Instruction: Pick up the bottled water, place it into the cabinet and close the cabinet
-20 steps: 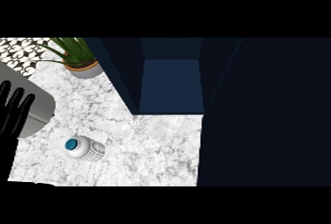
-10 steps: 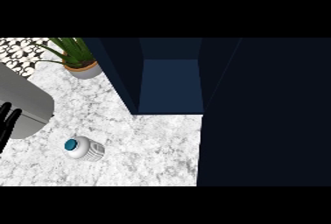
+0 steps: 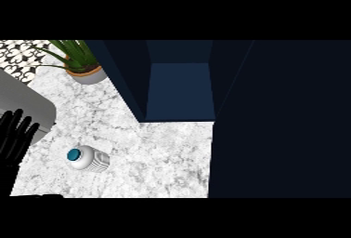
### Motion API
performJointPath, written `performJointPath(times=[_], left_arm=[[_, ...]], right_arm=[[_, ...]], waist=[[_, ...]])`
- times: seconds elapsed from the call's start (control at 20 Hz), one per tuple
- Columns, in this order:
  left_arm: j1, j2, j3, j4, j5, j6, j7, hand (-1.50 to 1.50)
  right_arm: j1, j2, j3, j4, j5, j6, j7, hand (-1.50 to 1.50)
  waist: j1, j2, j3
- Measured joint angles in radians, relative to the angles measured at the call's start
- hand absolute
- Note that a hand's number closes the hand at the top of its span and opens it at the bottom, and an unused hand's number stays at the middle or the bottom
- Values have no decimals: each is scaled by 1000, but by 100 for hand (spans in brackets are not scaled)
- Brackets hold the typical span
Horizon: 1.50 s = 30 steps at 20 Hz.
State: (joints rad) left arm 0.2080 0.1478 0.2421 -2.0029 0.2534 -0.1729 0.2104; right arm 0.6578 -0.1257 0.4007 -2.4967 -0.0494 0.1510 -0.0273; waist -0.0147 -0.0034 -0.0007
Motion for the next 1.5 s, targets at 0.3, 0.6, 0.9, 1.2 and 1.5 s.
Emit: performJointPath(times=[0.3, 0.6, 0.9, 1.2, 1.5], left_arm=[[-6, 1, 11, 222, -6, -72, -103, -150], [-60, -19, 20, 470, -38, -97, -231, -150], [-156, 2, 44, 724, -69, -128, -354, -150], [-218, 7, 34, 985, -127, -186, -560, -150], [-309, 20, 32, 1231, -180, -222, -740, 150]], right_arm=[[74, -28, 40, 1, 15, -1, -74, -150], [139, -58, 91, -4, 27, -18, -127, -150], [190, -104, 94, -5, 35, -25, -198, -150], [225, -133, 124, -5, 43, -48, -236, -150], [249, -171, 122, -5, 47, -61, -279, -150]], waist=[[-6, 0, -1], [-13, 0, -2], [-16, 2, -2], [-17, 3, -3], [-18, 4, -3]])
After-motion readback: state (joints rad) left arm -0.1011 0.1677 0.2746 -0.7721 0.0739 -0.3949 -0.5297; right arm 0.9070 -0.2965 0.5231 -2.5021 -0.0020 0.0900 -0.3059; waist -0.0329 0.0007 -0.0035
